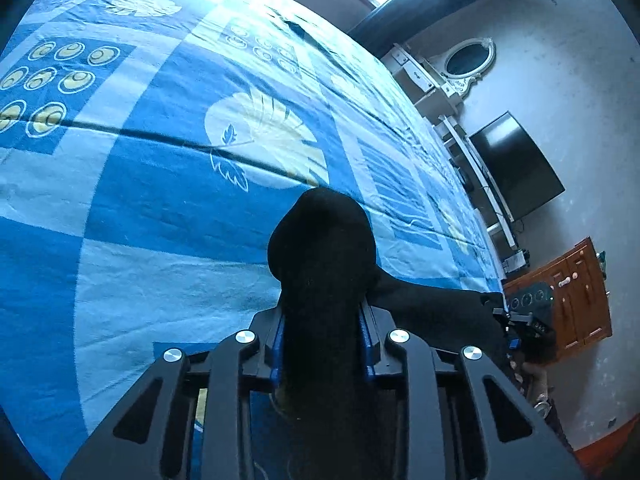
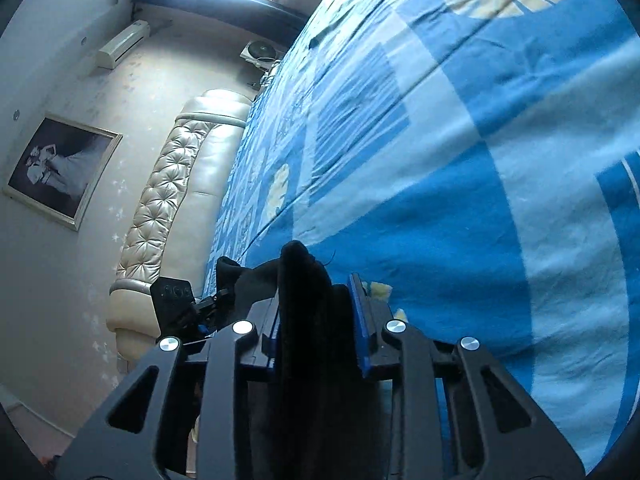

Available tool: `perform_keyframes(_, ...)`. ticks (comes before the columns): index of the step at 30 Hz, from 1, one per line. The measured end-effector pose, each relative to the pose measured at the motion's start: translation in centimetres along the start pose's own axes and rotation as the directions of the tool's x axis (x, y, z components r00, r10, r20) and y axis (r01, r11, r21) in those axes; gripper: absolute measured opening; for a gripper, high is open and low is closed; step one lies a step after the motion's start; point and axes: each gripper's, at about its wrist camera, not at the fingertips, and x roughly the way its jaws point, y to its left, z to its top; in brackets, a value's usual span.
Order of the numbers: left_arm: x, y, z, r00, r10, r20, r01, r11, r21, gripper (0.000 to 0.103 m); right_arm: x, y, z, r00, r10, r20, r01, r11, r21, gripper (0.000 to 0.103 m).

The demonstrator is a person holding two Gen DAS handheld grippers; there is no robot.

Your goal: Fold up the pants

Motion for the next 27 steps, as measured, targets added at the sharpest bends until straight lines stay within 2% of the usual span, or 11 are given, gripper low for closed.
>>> perform_keyframes(5, -1.4, 1.1, 1.7, 0.999, 0.008, 0.037, -0.008, 1.000, -0.001, 0.027, 2.7, 1.4, 0.9, 0.999, 0.024, -0.024, -0.024, 1.000, -0.014, 0.027)
perform_keyframes(12, -3.9, 5.9, 4.9, 0.994, 0.085, 0.068, -0.081, 0.995, -0.066, 0.027, 9.6, 3.3, 3.1, 0.995, 0.075, -0.065, -0.075, 0.997, -0.004, 0.027)
perform_keyframes(18, -5.4, 9.0, 7.6, 0.988, 0.124, 0.096, -0.114, 0.988, -0.103, 0.027, 14.4, 4.9, 4.9, 0.991, 0.095, -0.091, -0.096, 0.995, -0.006, 0.027)
perform_keyframes(20, -5.7, 9.7, 8.2, 0.987, 0.128, 0.102, -0.117, 0.987, -0.106, 0.027, 15.7, 4.7, 5.2, 0.990, 0.106, -0.090, -0.105, 0.994, 0.016, 0.026)
perform_keyframes(23, -5.0, 11.3, 8.2, 0.989, 0.126, 0.074, -0.116, 0.986, -0.122, 0.028, 16.8, 3.2, 5.3, 0.989, 0.125, -0.079, -0.119, 0.990, 0.076, 0.026)
perform_keyframes(27, -4.5, 12.7, 7.6, 0.994, 0.077, 0.074, -0.065, 0.987, -0.149, 0.035, 17.0, 1.9, 5.0, 0.985, 0.164, -0.060, -0.156, 0.980, 0.121, 0.026)
